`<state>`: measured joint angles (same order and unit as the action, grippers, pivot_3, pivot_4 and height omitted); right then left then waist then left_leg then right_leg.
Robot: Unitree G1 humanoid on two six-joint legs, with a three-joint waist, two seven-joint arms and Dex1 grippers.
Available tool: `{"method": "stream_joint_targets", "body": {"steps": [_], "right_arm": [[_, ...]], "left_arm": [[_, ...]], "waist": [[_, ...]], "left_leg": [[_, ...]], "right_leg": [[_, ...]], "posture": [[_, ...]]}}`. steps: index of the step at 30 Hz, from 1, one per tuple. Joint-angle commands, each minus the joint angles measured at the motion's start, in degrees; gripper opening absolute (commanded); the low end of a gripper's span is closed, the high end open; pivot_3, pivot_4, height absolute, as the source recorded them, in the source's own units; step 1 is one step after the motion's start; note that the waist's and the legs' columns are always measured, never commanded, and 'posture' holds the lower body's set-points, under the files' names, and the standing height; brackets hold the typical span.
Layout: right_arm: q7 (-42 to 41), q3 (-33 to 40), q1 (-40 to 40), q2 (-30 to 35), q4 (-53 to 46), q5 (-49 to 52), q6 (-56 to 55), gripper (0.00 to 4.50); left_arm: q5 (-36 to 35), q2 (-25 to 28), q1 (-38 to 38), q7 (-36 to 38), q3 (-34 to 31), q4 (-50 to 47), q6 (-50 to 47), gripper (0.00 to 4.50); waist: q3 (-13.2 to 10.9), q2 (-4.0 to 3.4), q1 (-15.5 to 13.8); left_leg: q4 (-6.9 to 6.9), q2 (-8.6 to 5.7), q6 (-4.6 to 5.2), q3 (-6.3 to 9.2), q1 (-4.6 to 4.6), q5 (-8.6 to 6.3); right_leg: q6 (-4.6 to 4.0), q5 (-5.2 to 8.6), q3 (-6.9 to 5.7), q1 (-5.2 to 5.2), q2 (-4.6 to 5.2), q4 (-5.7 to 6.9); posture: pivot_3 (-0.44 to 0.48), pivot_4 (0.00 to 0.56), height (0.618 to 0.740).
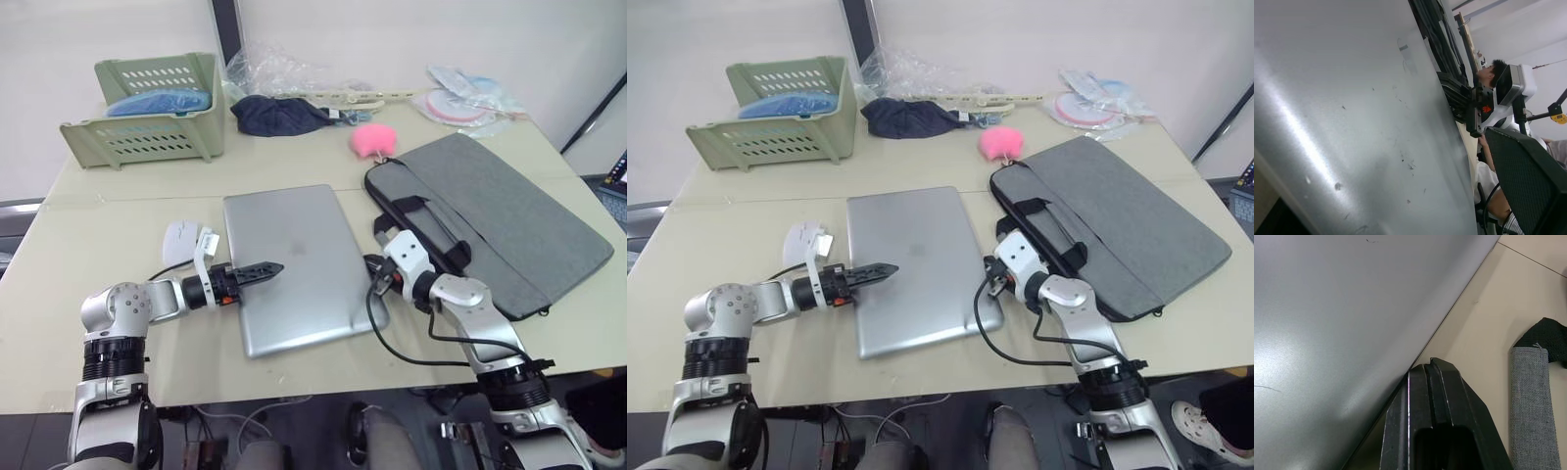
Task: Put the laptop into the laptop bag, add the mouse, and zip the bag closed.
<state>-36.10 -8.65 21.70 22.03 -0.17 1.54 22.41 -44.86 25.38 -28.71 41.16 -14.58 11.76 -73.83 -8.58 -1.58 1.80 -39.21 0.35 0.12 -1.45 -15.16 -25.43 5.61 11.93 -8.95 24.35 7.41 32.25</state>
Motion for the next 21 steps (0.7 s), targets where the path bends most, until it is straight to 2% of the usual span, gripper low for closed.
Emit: {"method": "stream_joint_targets", "body": {"steps": [1,12,13,14,17,19,21], "right_arm": [[-4.3,-5.8,-1.3,-1.4,0.1,0.6,0.0,0.07],[-4.8,-5.3,-1.5,-0.6,1.3,-0.1,-1.3,0.07],[-4.8,-5.2,-1.5,-0.5,1.2,-0.2,-1.3,0.0],[-4.9,-5.2,-1.5,-0.5,1.2,-0.2,-1.4,0.0],[-5.0,-4.8,-1.6,-0.2,0.9,-0.2,-1.4,0.0],[-5.1,-4.5,-1.8,0.0,0.6,-0.2,-1.3,0.0],[-5.1,-4.4,-1.9,0.3,0.2,-0.1,-1.1,0.0]], "left_arm": [[1.1,-2.1,1.6,1.0,6.0,2.1,-2.1,4.22],[2.7,-1.6,1.0,1.9,4.2,4.1,1.3,4.22],[2.8,-1.5,0.8,1.9,3.8,4.6,1.8,3.71],[2.9,-1.5,0.7,1.9,3.6,4.9,2.2,3.49],[3.1,-1.1,0.9,3.0,4.5,4.5,2.4,1.85],[3.3,-1.1,1.1,3.2,4.9,4.6,2.5,1.0],[3.4,-1.2,1.2,3.4,5.3,4.5,2.6,0.69]], "waist": [[0.0,0.0,0.0],[0.0,0.0,-0.1],[0.0,0.0,-0.1],[0.0,0.0,-0.1],[0.0,-0.01,0.0],[0.0,0.05,-0.1],[0.2,0.36,-0.3]], "left_leg": [[0.01,0.0,0.0,0.0,0.0,0.0],[0.01,0.0,0.0,0.0,-0.01,0.0],[0.01,0.0,0.0,0.0,-0.01,0.0],[0.01,0.0,0.0,0.0,-0.02,0.0],[0.01,0.02,0.0,0.0,-0.04,0.0],[0.03,0.04,0.0,0.0,-0.07,0.0],[0.03,0.06,0.0,0.02,-0.1,0.0]], "right_leg": [[0.0,0.0,0.0,0.0,0.0,-0.02],[0.0,0.0,0.01,0.0,0.0,-0.06],[0.0,0.0,0.01,0.0,0.01,-0.06],[0.0,0.0,0.0,0.0,0.0,-0.06],[0.0,0.0,-0.02,0.02,-0.03,-0.1],[0.0,0.0,-0.05,0.04,-0.05,-0.12],[0.0,0.0,-0.07,0.02,-0.04,-0.15]], "posture": [[0.0,0.15,0.74],[0.0,0.15,0.74],[0.0,0.15,0.74],[0.0,0.15,0.74],[0.0,0.15,0.74],[0.0,0.15,0.74],[0.0,0.15,0.74]]}}
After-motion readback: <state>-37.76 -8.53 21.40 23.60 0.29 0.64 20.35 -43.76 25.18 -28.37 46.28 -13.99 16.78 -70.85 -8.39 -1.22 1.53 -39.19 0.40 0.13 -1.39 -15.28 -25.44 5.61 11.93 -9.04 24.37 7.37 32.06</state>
